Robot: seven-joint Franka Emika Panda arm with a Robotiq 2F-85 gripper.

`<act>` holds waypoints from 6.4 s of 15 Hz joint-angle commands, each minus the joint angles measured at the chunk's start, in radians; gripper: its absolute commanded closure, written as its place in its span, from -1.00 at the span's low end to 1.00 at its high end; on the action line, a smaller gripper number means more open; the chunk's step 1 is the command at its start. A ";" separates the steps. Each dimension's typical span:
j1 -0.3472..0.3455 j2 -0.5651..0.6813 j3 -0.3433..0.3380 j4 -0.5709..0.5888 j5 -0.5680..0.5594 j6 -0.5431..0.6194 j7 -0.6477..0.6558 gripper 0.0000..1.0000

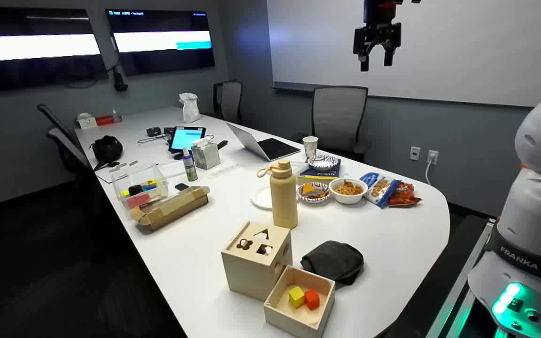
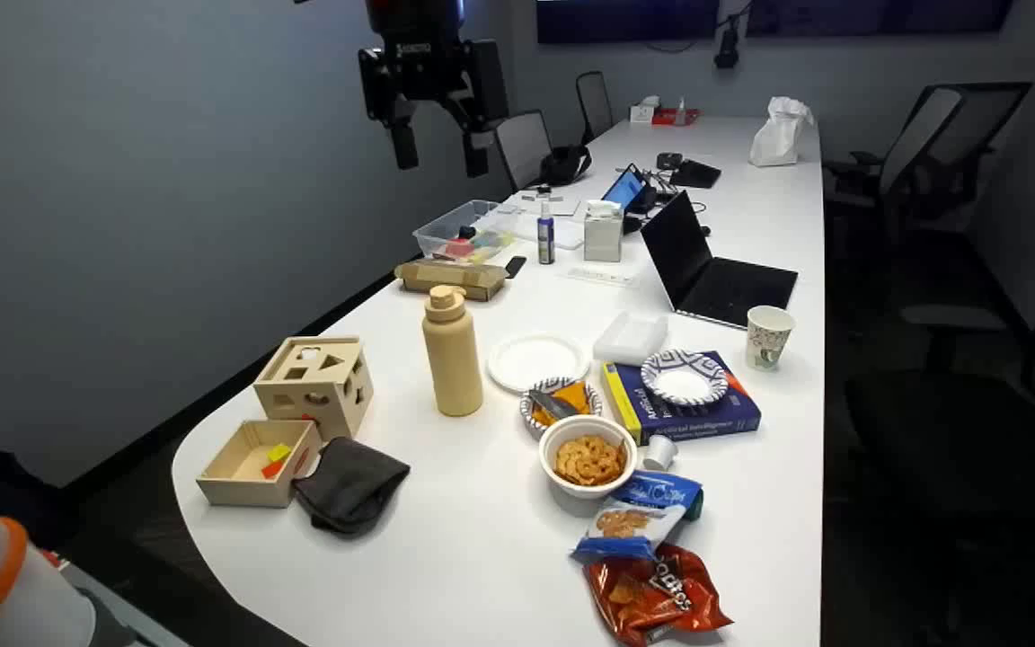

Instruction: Turn the brown bottle to the left

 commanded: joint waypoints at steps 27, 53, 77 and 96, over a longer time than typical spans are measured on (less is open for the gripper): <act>0.163 0.508 0.180 0.034 0.199 0.546 0.086 -1.00; 0.151 0.764 0.183 0.171 0.200 0.632 0.031 -0.13; 0.151 0.781 0.197 0.189 0.132 0.588 -0.129 0.57; 0.138 0.841 0.234 0.260 0.057 0.527 -0.447 0.57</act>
